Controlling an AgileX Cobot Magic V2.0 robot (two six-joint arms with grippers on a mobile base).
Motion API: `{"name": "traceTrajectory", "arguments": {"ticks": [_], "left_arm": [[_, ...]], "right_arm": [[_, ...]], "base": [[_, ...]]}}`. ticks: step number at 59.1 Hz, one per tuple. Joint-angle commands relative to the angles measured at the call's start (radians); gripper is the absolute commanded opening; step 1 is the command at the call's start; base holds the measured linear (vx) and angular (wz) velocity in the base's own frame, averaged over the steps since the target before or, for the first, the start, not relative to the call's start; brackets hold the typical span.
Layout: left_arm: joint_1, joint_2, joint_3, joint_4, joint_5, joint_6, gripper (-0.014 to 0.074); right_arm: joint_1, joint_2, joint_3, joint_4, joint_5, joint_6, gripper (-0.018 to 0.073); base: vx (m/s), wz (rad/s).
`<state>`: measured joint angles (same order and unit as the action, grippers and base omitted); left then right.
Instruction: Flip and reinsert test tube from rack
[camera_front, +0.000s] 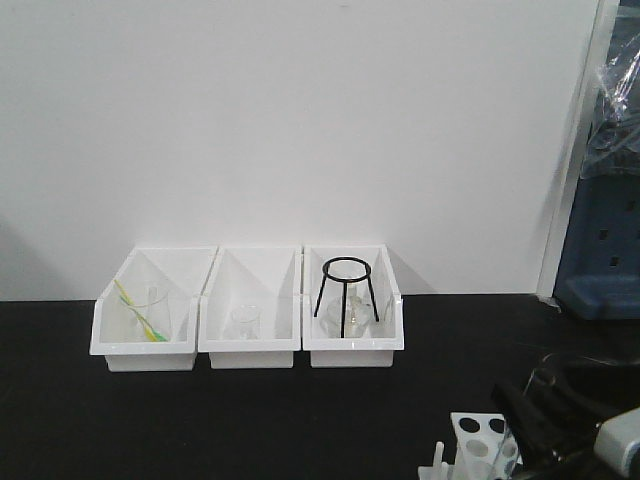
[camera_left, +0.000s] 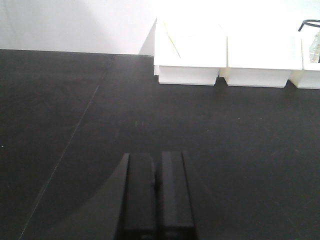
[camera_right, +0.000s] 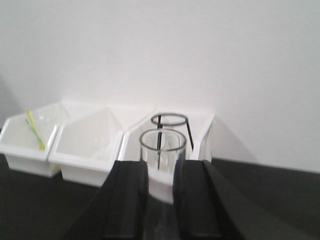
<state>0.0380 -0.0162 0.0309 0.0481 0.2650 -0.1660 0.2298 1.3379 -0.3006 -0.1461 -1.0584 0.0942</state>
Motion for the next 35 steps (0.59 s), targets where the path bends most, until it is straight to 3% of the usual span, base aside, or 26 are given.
{"name": "traceTrajectory", "arguments": {"ticks": [1, 15, 28, 32, 35], "left_arm": [[-0.003, -0.01, 0.002, -0.005, -0.085, 0.0, -0.0006], [-0.003, -0.01, 0.002, -0.005, -0.085, 0.0, -0.0006], [-0.003, -0.01, 0.002, -0.005, -0.085, 0.0, -0.0006], [-0.003, -0.01, 0.002, -0.005, -0.085, 0.0, -0.0006], [-0.003, -0.01, 0.002, -0.005, -0.085, 0.0, -0.0006]], "right_arm": [[0.001, -0.101, -0.096, -0.003, 0.084, 0.005, -0.0012], [0.001, -0.24, -0.357, -0.038, 0.519, 0.004, -0.0012], [0.001, -0.25, -0.485, -0.081, 0.643, 0.003, -0.0012], [0.001, -0.25, -0.486, -0.16, 0.648, -0.046, -0.0012], [0.001, -0.25, -0.486, -0.287, 0.678, -0.156, -0.0012]], "base": [[0.0, 0.0], [0.0, 0.0], [0.0, 0.0], [0.0, 0.0], [0.0, 0.0]]}}
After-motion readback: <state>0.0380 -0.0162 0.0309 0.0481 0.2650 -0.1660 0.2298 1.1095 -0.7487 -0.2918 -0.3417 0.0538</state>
